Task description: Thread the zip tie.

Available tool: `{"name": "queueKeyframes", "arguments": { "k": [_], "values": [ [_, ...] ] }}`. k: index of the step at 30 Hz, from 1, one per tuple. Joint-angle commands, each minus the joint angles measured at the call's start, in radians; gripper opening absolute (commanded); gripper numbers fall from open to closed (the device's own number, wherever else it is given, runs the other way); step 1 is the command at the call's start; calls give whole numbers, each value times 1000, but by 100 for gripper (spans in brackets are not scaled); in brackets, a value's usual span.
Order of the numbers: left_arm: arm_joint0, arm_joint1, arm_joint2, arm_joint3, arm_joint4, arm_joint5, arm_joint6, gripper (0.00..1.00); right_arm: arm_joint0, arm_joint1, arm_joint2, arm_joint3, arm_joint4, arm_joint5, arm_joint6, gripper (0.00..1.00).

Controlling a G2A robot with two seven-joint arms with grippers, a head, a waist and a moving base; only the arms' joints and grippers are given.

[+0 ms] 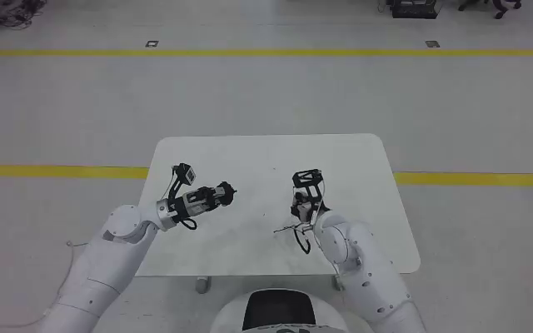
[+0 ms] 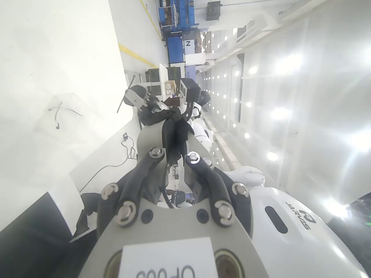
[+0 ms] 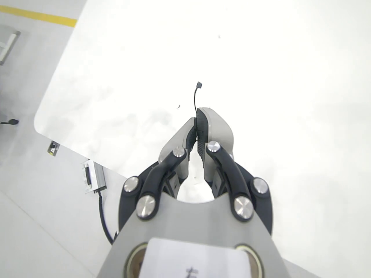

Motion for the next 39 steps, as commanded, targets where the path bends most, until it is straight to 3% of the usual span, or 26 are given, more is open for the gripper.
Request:
{"name": "queueKeyframes", "arguments": {
  "k": [1, 3, 11, 13, 15, 17, 21, 27, 29, 39],
  "values": [
    [0, 0, 0, 0, 0, 0, 0, 0, -10, 2, 9, -8, 40, -33, -34, 0],
    [0, 0, 0, 0, 0, 0, 0, 0, -22, 6, 16, -18, 60, -65, -66, 0],
    [0, 0, 0, 0, 0, 0, 0, 0, -23, 6, 18, -22, 54, -66, -76, 0],
    [7, -4, 9, -16, -29, 1, 8, 0, -23, 6, 18, -22, 54, -66, -76, 0],
    [5, -4, 25, -31, 12, 18, 2, 0, -25, 7, 17, -20, 60, -80, -107, 0],
    [3, -6, 53, -56, 58, 49, 20, 0, -30, 10, 7, -25, 41, -127, -177, 0],
    [-15, -18, 133, -88, 139, 136, 73, 0, -45, 14, -3, -15, 59, -191, -278, 0],
    [-50, -43, 234, -67, 146, 174, 108, 0, -37, 16, -30, 19, 59, -226, -372, 0],
    [-64, -48, 262, -46, 164, 240, 108, 0, -34, 15, -35, 27, 71, -208, -371, 0],
    [-75, -50, 274, -45, 165, 248, 94, 0, -30, 15, -36, 25, 67, -203, -368, 0]
  ]
}}
